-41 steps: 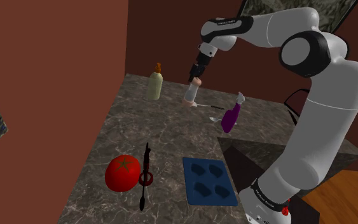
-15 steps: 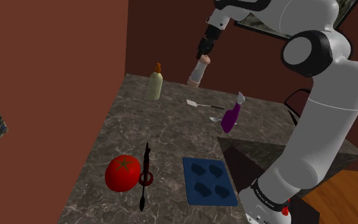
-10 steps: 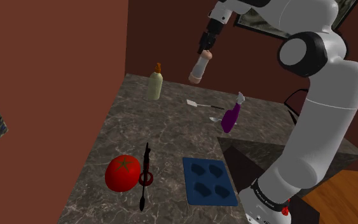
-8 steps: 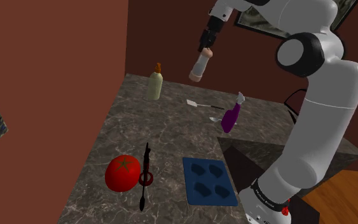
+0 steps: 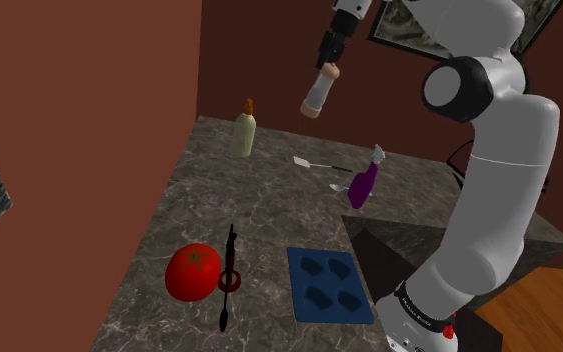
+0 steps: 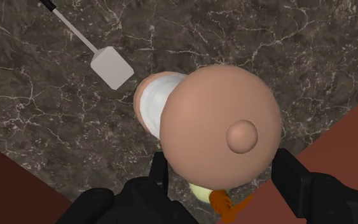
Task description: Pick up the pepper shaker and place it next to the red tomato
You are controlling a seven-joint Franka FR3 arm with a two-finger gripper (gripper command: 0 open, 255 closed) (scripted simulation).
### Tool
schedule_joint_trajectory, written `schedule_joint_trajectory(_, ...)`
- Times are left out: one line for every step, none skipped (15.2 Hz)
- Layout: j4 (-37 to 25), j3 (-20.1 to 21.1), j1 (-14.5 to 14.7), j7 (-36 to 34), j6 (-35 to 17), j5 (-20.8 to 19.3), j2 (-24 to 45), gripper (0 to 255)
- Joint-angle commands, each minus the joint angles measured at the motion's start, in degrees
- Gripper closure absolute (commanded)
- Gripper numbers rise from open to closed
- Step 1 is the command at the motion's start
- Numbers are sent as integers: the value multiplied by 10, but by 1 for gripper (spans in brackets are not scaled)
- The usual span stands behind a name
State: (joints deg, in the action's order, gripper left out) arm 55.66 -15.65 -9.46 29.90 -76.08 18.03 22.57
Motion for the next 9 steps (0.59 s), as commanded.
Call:
schedule_joint_trajectory(25,2,13,-10,-7,-6,-21,255)
schedule_joint_trajectory(61,3,28,-19,-21,-14,-45,255)
schedule_joint_trajectory(93,6,42,-29,-34,-20,-67,255)
schedule_joint_trajectory(122,9,54,-39,-46,-27,-88,255)
schedule_joint_trajectory(149,13,66,-51,-57,-33,-107,255)
schedule_joint_trajectory(173,18,76,-62,-66,-38,-125,255)
schedule_joint_trajectory(196,23,86,-74,-75,-43,-141,255)
schedule_joint_trajectory(216,29,95,-86,-84,-47,-157,255)
schedule_joint_trajectory(236,35,104,-99,-91,-51,-172,255)
